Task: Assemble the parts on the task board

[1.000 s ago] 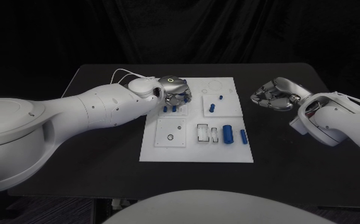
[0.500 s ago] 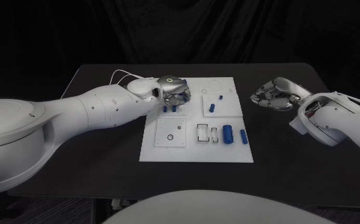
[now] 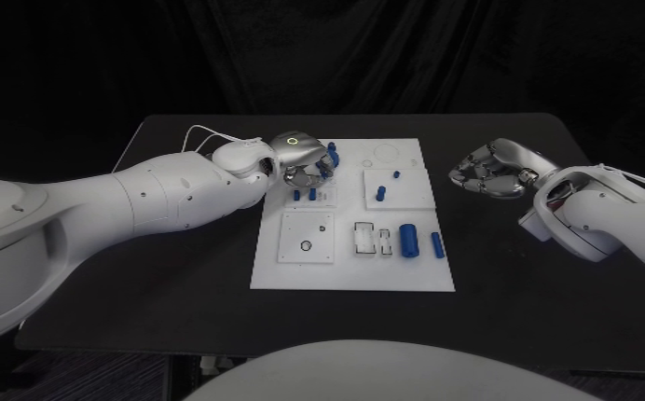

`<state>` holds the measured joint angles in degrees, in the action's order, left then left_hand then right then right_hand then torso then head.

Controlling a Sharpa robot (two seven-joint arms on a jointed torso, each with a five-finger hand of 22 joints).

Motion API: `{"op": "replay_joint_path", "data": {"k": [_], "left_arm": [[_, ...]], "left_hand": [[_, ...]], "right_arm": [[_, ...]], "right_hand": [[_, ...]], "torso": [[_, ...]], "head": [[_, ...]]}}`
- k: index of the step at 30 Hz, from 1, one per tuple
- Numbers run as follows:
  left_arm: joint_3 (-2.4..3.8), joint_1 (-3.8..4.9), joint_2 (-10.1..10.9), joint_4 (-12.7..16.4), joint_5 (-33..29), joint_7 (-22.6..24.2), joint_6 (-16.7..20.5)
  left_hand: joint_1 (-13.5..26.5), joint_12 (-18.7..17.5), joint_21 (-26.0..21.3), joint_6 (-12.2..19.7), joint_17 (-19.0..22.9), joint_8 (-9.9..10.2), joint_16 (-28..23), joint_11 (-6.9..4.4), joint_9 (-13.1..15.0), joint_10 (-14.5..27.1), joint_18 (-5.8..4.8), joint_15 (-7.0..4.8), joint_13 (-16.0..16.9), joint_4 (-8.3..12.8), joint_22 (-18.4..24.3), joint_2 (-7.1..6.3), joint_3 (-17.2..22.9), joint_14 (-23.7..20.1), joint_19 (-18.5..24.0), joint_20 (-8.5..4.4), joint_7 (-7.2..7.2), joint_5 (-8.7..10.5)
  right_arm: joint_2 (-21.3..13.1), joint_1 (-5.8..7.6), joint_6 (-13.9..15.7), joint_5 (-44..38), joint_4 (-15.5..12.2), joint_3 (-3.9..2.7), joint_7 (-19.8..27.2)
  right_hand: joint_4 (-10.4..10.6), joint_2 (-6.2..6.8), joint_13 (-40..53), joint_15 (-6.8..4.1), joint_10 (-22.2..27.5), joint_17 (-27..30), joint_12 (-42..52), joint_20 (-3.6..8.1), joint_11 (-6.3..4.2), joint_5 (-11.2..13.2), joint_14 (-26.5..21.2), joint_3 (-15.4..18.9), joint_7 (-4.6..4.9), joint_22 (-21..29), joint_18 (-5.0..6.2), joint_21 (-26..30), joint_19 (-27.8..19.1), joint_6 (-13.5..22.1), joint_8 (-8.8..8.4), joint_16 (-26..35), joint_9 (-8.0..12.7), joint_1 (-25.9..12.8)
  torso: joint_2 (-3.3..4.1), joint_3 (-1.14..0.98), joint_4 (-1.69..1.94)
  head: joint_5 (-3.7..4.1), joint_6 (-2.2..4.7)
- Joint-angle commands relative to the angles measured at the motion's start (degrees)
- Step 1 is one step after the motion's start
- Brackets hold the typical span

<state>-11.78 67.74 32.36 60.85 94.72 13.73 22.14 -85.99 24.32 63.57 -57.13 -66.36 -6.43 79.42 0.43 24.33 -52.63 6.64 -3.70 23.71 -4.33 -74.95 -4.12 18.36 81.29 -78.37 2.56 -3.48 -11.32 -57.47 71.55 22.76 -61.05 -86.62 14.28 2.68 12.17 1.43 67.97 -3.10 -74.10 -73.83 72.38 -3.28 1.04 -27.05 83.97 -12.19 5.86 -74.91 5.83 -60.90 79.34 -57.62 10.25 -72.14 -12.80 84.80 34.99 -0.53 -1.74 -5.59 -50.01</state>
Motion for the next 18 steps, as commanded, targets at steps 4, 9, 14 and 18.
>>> {"op": "replay_joint_path", "data": {"k": [4, 9, 14, 18], "left_arm": [[0.21, 2.19, 3.8, 5.2, 0.2, -1.3, 1.3], [0.02, 2.65, 5.7, 7.3, 0.2, -2.2, 0.3], [-0.20, 2.53, 6.5, 7.7, 0.2, -2.9, -1.1], [-0.27, 2.05, 6.5, 7.3, 0.2, -3.2, -1.9]], "left_hand": [[0.2, -0.3, 0.4, -0.3, 0.1, 0.0, 0.2, 0.05, 0.0, -0.6, -0.86, -0.22, -0.2, 0.2, -3.9, 0.00, -0.1, 0.1, -0.4, 0.00, 0.18, -0.14], [0.3, -0.4, 0.6, -0.4, 0.2, 0.1, 0.2, 0.12, 0.0, -1.2, -0.94, -0.21, -0.2, 0.3, -4.1, -0.02, -0.1, 0.1, -0.5, -0.04, 0.08, -0.07], [0.4, -0.7, 0.8, -0.1, 0.3, 0.4, 0.1, 0.21, -0.1, -1.5, -0.99, -0.18, -0.4, 0.3, -4.2, -0.09, -0.1, 0.1, -0.6, -0.04, 0.05, 0.21], [0.4, -0.7, 0.9, -0.1, 0.4, 0.5, 0.0, 0.22, -0.1, -1.5, -1.02, -0.18, -0.4, 0.3, -4.3, -0.08, -0.1, 0.1, -0.7, -0.04, 0.04, 0.22]], "right_arm": [[-0.2, -0.13, -0.4, -0.3, 0.0, -0.04, -0.9], [-0.1, -0.15, -0.6, -0.3, 0.1, -0.04, -0.9], [0.0, -0.17, -0.7, -0.3, 0.1, -0.03, -0.8], [-0.2, -0.21, -0.7, -0.3, 0.1, -0.03, -0.8]], "right_hand": [[0.1, -0.04, -0.1, 0.27, 0.3, 0.0, -0.2, -0.04, 0.06, -0.3, 1.1, -0.4, -0.05, -0.9, 0.39, 0.3, -0.3, 0.2, -0.30, 0.4, -0.1, -0.6], [0.1, -0.03, -0.1, 0.27, 0.4, 0.1, -0.2, -0.04, 0.06, -0.3, 1.1, -0.4, -0.04, -0.9, 0.39, 0.3, -0.3, 0.2, -0.31, 0.5, -0.1, -0.6], [0.1, -0.02, -0.2, 0.28, 0.4, 0.1, -0.3, -0.04, 0.07, -0.3, 1.0, -0.4, -0.04, -0.9, 0.40, 0.4, -0.3, 0.2, -0.32, 0.5, -0.1, -0.6], [0.1, -0.02, -0.2, 0.28, 0.4, 0.1, -0.3, -0.04, 0.07, -0.3, 1.0, -0.4, -0.04, -0.9, 0.40, 0.4, -0.3, 0.2, -0.32, 0.5, -0.1, -0.6]], "torso": [[-0.14, -0.09, 0.05], [-0.18, -0.23, 0.19], [-0.12, -0.21, 0.13], [-0.12, -0.25, 0.06]], "head": [[-0.29, 0.01], [-0.37, 0.01], [-0.54, 0.01], [-0.61, 0.01]]}}
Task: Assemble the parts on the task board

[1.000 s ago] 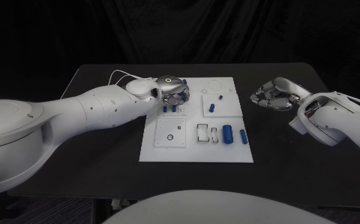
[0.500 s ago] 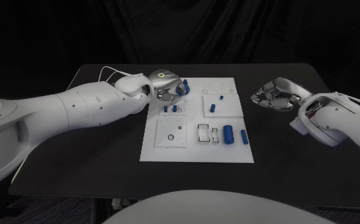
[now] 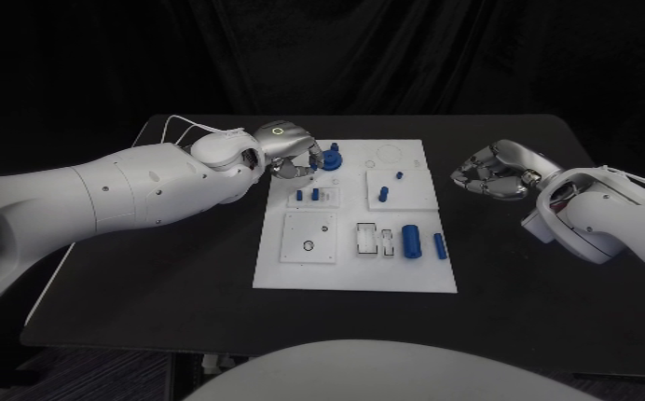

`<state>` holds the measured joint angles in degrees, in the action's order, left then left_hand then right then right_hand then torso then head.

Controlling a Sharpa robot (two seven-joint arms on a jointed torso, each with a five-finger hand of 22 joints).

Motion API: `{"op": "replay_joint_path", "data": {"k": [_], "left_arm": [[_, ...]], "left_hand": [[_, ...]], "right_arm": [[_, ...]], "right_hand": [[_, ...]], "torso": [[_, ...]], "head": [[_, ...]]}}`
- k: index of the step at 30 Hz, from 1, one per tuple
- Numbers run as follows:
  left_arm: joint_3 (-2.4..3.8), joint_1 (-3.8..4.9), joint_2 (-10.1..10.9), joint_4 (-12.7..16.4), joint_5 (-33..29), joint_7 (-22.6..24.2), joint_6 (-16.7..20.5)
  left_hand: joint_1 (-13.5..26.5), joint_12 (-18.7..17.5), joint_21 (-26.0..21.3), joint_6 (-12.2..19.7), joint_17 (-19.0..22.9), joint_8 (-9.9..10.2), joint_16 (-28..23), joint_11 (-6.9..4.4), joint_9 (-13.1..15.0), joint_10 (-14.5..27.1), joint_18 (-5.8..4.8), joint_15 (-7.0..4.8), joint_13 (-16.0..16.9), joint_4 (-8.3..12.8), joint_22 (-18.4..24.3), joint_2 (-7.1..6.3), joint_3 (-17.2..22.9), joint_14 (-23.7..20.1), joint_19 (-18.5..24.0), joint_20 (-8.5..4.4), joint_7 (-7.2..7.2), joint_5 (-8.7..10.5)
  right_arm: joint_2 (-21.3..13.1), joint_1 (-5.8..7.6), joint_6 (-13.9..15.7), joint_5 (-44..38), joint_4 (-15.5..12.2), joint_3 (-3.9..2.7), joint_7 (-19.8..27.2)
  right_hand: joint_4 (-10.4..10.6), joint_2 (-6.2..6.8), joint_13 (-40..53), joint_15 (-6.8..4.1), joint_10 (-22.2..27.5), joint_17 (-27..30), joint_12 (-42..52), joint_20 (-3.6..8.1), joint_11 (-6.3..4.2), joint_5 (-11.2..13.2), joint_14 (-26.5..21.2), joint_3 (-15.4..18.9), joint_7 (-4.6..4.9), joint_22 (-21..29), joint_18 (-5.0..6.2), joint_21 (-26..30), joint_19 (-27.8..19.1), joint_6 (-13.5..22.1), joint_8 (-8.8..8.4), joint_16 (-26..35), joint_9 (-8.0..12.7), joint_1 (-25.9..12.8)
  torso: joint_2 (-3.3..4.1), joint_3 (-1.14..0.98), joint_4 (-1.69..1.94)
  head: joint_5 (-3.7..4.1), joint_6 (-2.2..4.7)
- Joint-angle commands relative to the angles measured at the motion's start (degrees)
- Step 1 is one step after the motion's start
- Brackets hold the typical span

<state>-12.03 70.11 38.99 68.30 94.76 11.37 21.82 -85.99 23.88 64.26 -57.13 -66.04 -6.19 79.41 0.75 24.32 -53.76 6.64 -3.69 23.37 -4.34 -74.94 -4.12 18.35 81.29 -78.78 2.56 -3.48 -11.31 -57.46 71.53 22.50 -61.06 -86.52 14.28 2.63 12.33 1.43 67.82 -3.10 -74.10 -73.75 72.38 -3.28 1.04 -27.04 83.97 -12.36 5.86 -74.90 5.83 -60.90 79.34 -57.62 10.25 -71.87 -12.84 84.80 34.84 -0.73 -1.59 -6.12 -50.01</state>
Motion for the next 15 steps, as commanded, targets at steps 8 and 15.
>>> {"op": "replay_joint_path", "data": {"k": [8, 15], "left_arm": [[-0.06, -1.44, -0.7, -1.7, 0.1, -0.9, -2.0], [-0.06, -1.79, -1.1, -2.8, 0.1, -1.0, -2.1]], "left_hand": [[0.5, -0.5, 0.1, -0.1, 0.1, 0.3, 0.0, 0.00, -0.1, -0.4, -1.01, -0.15, -0.1, 0.3, -4.3, -0.12, -0.1, 0.1, -0.3, -0.03, -0.04, 0.32], [0.4, -0.7, 0.0, 0.0, 0.2, 0.4, -0.1, 0.11, -0.1, -0.4, -0.99, -0.10, -0.2, 0.4, -4.3, -0.18, 0.0, 0.1, -0.2, -0.01, -0.11, 0.33]], "right_arm": [[-0.4, -0.28, -0.5, -0.3, -0.1, -0.03, -0.8], [-0.4, -0.32, -0.5, -0.3, -0.1, -0.03, -0.8]], "right_hand": [[-0.1, -0.03, -0.1, 0.28, 0.5, 0.1, -0.3, -0.04, 0.07, -0.3, 1.0, -0.3, -0.03, -0.9, 0.41, 0.4, -0.4, 0.2, -0.34, 0.3, -0.1, -0.6], [-0.1, -0.03, -0.1, 0.28, 0.5, 0.1, -0.3, -0.04, 0.07, -0.3, 1.0, -0.3, -0.03, -0.9, 0.41, 0.4, -0.4, 0.2, -0.34, 0.3, -0.1, -0.6]], "torso": [[0.08, 0.06, 0.35], [0.15, 0.14, 0.44]], "head": [[0.47, 0.01], [0.61, 0.01]]}}
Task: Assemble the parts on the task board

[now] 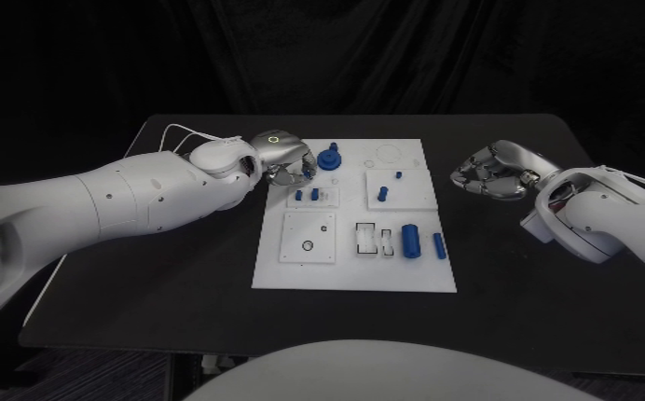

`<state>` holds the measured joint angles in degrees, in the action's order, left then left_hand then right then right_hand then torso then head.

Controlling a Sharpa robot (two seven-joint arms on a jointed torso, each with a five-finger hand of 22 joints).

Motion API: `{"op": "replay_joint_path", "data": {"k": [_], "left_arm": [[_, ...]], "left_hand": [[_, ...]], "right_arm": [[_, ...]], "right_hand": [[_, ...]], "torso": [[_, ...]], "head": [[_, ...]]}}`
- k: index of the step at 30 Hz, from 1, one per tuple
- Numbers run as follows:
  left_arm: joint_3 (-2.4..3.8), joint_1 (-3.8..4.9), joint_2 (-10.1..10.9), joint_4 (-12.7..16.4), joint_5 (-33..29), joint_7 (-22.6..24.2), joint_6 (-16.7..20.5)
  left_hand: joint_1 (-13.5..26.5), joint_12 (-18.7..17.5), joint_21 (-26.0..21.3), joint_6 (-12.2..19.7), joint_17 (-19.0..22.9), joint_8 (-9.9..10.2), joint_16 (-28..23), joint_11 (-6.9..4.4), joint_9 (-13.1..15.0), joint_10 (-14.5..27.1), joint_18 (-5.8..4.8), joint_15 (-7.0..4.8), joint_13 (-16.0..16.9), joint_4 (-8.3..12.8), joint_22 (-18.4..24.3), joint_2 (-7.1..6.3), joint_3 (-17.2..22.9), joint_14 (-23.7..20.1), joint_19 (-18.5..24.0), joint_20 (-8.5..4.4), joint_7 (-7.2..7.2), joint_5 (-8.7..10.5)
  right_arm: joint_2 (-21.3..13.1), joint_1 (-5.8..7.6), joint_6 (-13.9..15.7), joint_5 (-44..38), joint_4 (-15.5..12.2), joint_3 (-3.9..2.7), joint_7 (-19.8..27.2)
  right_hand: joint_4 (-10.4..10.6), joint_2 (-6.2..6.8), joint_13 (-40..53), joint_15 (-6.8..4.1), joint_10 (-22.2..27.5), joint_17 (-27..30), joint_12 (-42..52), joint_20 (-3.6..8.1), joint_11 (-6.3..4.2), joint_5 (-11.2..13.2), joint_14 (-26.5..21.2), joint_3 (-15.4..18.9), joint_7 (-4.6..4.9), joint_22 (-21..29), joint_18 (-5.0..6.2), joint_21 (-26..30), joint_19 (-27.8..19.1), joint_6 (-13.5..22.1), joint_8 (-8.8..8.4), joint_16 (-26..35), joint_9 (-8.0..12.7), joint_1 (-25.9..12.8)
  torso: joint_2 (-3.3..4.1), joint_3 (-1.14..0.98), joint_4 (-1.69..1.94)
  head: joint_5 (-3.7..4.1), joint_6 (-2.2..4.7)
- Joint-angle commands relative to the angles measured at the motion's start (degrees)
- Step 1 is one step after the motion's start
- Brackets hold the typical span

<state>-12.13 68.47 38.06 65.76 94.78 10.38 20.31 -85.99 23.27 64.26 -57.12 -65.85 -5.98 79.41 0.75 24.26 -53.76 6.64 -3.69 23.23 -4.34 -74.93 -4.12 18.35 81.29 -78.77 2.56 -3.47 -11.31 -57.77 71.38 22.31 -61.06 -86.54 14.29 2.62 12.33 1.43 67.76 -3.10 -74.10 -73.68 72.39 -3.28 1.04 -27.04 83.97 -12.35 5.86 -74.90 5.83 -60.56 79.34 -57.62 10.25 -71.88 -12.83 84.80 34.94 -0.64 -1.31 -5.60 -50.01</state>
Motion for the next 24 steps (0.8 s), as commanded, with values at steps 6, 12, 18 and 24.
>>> {"op": "replay_joint_path", "data": {"k": [6, 12, 18, 24], "left_arm": [[0.04, -0.24, -0.5, -0.6, 0.1, -0.1, -0.7], [0.04, -0.35, -0.7, -0.9, 0.1, -0.2, -0.5], [0.04, -0.42, -1.0, -1.1, 0.1, -0.2, -0.6], [0.04, -0.57, -1.5, -1.4, 0.1, -0.2, -0.8]], "left_hand": [[0.4, -0.2, -0.1, 0.1, 0.2, 0.2, -0.1, 0.15, -0.1, -0.4, -0.99, -0.07, -0.1, 0.4, -4.3, -0.19, 0.0, 0.1, -0.2, 0.01, -0.14, 0.35], [0.5, -0.3, 0.0, 0.0, 0.1, 0.2, -0.1, 0.18, -0.1, -0.4, -1.01, -0.06, -0.1, 0.4, -4.3, -0.17, 0.0, 0.1, -0.2, 0.02, -0.17, 0.38], [0.5, -0.3, 0.0, 0.1, 0.2, 0.3, -0.1, 0.19, -0.1, -0.5, -1.02, -0.04, -0.1, 0.4, -4.3, -0.17, 0.0, 0.1, -0.2, 0.02, -0.17, 0.40], [0.5, -0.3, 0.0, 0.1, 0.3, 0.3, -0.2, 0.21, -0.1, -0.6, -1.02, -0.02, -0.1, 0.4, -4.3, -0.18, 0.0, 0.1, -0.2, 0.04, -0.19, 0.46]], "right_arm": [[-0.1, -0.17, -0.3, -0.3, 0.0, -0.04, -0.8], [-0.1, -0.18, -0.3, -0.3, -0.1, -0.04, -0.8], [-0.2, -0.18, -0.2, -0.3, -0.1, -0.04, -0.8], [-0.1, -0.18, -0.2, -0.3, -0.1, -0.04, -0.8]], "right_hand": [[-0.1, -0.03, -0.1, 0.28, 0.5, 0.1, -0.3, -0.05, 0.07, -0.3, 1.0, -0.3, -0.03, -0.9, 0.41, 0.1, -0.4, 0.3, -0.34, 0.3, -0.1, -0.6], [-0.1, -0.03, -0.1, 0.28, 0.5, 0.1, -0.3, -0.05, 0.07, -0.3, 1.0, -0.3, -0.03, -0.9, 0.41, 0.1, -0.4, 0.3, -0.34, 0.3, -0.1, -0.6], [-0.1, -0.03, -0.1, 0.28, 0.5, 0.1, -0.3, -0.05, 0.07, -0.3, 1.0, -0.3, -0.03, -0.9, 0.41, 0.1, -0.4, 0.3, -0.34, 0.3, -0.1, -0.6], [-0.2, 0.00, 0.0, 0.29, 0.4, 0.0, -0.2, -0.05, 0.09, -0.3, 1.0, -0.4, -0.01, -0.9, 0.41, 0.2, -0.4, 0.3, -0.40, 0.3, -0.1, -0.5]], "torso": [[0.00, 0.02, -0.03], [-0.01, -0.07, -0.16], [-0.08, -0.11, -0.15], [-0.11, -0.10, -0.16]], "head": [[-0.06, 0.01], [-0.04, 0.01], [0.01, 0.01], [0.05, 0.01]]}}
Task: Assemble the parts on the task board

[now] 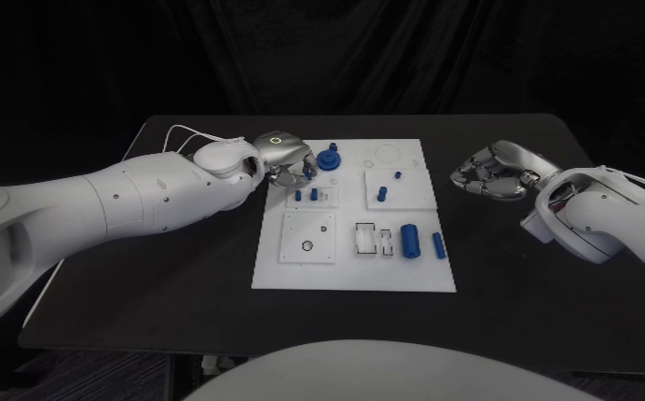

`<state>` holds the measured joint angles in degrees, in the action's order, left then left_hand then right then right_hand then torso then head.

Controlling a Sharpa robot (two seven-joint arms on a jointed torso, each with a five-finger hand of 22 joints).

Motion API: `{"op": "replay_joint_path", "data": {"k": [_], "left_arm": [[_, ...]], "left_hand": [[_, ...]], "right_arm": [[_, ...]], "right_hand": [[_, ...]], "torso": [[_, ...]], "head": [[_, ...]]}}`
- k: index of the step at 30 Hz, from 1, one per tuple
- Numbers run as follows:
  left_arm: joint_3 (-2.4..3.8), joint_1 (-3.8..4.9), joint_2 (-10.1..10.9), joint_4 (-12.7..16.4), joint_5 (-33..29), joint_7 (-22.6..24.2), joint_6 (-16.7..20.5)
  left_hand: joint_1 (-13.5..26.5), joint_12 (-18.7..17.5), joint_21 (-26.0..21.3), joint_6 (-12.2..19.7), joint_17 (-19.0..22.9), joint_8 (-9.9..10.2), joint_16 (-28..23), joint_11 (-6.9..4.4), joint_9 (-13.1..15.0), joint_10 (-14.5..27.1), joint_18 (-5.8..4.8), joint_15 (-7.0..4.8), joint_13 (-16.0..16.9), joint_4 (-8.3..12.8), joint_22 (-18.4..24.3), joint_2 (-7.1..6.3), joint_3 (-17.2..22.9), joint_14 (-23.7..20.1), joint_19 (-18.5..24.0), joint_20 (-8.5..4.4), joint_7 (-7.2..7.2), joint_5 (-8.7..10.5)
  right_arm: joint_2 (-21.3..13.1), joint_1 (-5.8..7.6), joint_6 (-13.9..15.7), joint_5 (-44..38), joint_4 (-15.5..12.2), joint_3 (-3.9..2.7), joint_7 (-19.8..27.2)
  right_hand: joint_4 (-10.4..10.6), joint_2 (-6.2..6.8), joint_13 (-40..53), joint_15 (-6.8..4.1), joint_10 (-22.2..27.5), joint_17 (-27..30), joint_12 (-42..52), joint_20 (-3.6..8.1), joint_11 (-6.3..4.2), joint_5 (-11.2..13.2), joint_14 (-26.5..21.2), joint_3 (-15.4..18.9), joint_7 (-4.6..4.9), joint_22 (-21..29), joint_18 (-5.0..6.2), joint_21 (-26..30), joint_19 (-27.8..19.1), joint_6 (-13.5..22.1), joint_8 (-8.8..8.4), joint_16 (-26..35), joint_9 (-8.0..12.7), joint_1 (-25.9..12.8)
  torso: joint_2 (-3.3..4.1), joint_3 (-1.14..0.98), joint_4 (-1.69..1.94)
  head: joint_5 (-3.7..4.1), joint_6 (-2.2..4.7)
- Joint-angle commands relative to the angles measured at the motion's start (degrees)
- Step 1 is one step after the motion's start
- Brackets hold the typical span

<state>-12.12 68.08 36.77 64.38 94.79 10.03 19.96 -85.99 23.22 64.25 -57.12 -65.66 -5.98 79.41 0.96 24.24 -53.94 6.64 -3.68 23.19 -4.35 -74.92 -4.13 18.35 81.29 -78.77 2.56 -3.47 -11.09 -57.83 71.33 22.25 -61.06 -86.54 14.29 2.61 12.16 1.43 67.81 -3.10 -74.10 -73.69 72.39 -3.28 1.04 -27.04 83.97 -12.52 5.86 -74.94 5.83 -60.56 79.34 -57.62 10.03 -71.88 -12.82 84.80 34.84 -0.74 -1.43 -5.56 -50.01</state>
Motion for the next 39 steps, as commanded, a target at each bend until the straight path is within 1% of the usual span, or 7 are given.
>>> {"op": "replay_joint_path", "data": {"k": [1, 14, 18, 26, 32, 35, 39], "left_arm": [[0.03, -0.24, -0.3, -0.2, 0.1, 0.2, -0.5], [0.04, -0.65, -0.9, -0.6, 0.1, 0.1, -0.7], [0.04, -0.70, -1.0, -0.8, 0.1, 0.1, -1.1], [0.04, -0.84, -1.2, -1.0, 0.1, -0.2, -1.5], [0.04, -0.90, -1.2, -1.0, 0.1, -0.6, -2.0], [0.04, -0.92, -1.1, -1.1, 0.1, -0.8, -2.0], [0.04, -0.94, -1.0, -1.1, 0.1, -1.0, -2.0]], "left_hand": [[0.5, -0.3, 0.0, 0.1, 0.1, 0.3, -0.2, 0.01, -0.1, -0.4, -1.01, -0.02, -0.1, 0.4, -4.3, -0.17, 0.0, 0.0, -0.2, 0.05, -0.19, 0.25], [0.5, -0.3, 0.0, 0.1, 0.1, 0.3, -0.2, 0.04, -0.1, -0.6, -1.03, 0.01, -0.1, 0.4, -4.4, -0.15, 0.0, 0.0, -0.2, 0.07, -0.22, 0.29], [0.5, -0.3, 0.0, 0.1, 0.2, 0.4, -0.3, 0.05, -0.1, -0.7, -1.03, 0.03, -0.1, 0.4, -4.4, -0.17, 0.0, 0.0, -0.2, 0.08, -0.23, 0.33], [0.9, -1.5, -0.8, 0.7, 1.1, 1.1, -0.9, 0.25, -0.3, -0.3, -0.91, 0.22, -0.6, 0.3, -4.2, -0.39, 0.0, -0.4, 0.2, 0.27, -0.06, 1.40], [1.7, -3.5, -2.1, 2.8, 2.3, 2.3, -1.6, 0.81, -0.9, 1.1, -0.72, 0.66, -1.4, -0.3, -4.0, -0.95, -0.4, -1.0, 0.8, 0.64, 0.81, 4.00], [2.3, -5.0, -3.2, 6.0, 3.2, 2.5, -2.1, 1.41, -1.8, 2.6, -0.58, 1.11, -2.2, -0.8, -3.7, -1.59, -0.7, -1.4, 1.2, 1.02, 1.97, 4.97], [2.5, -6.1, -4.0, 8.8, 3.7, 2.5, -2.3, 1.82, -2.9, 3.7, -0.45, 1.43, -2.8, -1.2, -3.6, -1.90, -0.8, -1.7, 1.4, 1.37, 2.72, 5.42]], "right_arm": [[0.0, -0.14, -0.2, -0.3, -0.1, -0.04, -0.8], [-0.1, -0.14, -0.2, -0.3, -0.1, -0.04, -0.9], [-0.1, -0.14, -0.2, -0.3, -0.1, -0.04, -0.9], [0.0, -0.14, -0.3, -0.3, -0.1, -0.04, -1.0], [0.0, -0.14, -0.3, -0.3, -0.1, -0.04, -1.0], [0.0, -0.14, -0.3, -0.3, -0.1, -0.04, -1.1], [0.0, -0.14, -0.4, -0.3, -0.1, -0.04, -1.1]], "right_hand": [[0.0, 0.00, 0.0, 0.29, 0.4, 0.1, -0.3, -0.05, 0.09, -0.3, 1.0, -0.3, -0.01, -0.9, 0.41, 0.2, -0.4, 0.3, -0.18, 0.3, -0.1, -0.5], [0.0, -0.01, 0.0, 0.30, 0.4, 0.1, -0.2, -0.05, 0.09, -0.3, 1.0, -0.3, -0.01, -0.8, 0.42, 0.2, -0.4, 0.3, -0.18, 0.3, -0.1, -0.5], [0.0, -0.01, 0.0, 0.30, 0.4, 0.1, -0.2, -0.05, 0.09, -0.3, 1.0, -0.3, -0.01, -0.8, 0.42, 0.2, -0.4, 0.3, -0.18, 0.3, -0.1, -0.5], [-0.1, 0.00, 0.0, 0.30, 0.5, 0.1, -0.3, -0.05, 0.09, -0.3, 1.0, -0.4, 0.00, -0.9, 0.41, 0.2, -0.4, 0.3, -0.19, 0.3, -0.1, -0.5], [-0.1, 0.00, 0.0, 0.30, 0.5, 0.1, -0.3, -0.05, 0.09, -0.3, 1.0, -0.4, 0.00, -0.9, 0.41, 0.2, -0.4, 0.3, -0.19, 0.3, -0.1, -0.5], [-0.1, 0.00, 0.0, 0.30, 0.5, 0.1, -0.3, -0.05, 0.09, -0.3, 1.0, -0.4, 0.00, -0.9, 0.41, 0.2, -0.4, 0.3, -0.19, 0.3, -0.1, -0.5], [-0.1, 0.00, 0.0, 0.30, 0.5, 0.1, -0.3, -0.05, 0.09, -0.3, 1.0, -0.4, 0.00, -0.9, 0.41, 0.2, -0.4, 0.3, -0.19, 0.3, -0.1, -0.5]], "torso": [[-0.02, 0.00, -0.02], [0.03, 0.01, 0.04], [0.02, -0.01, 0.03], [-0.05, 0.00, 0.02], [-0.04, -0.03, 0.08], [-0.03, -0.02, 0.13], [-0.05, -0.01, 0.09]], "head": [[0.07, 0.01], [0.25, 0.01], [0.14, 0.01], [0.16, 0.01], [0.24, 0.01], [0.27, 0.01], [0.17, 0.01]]}}
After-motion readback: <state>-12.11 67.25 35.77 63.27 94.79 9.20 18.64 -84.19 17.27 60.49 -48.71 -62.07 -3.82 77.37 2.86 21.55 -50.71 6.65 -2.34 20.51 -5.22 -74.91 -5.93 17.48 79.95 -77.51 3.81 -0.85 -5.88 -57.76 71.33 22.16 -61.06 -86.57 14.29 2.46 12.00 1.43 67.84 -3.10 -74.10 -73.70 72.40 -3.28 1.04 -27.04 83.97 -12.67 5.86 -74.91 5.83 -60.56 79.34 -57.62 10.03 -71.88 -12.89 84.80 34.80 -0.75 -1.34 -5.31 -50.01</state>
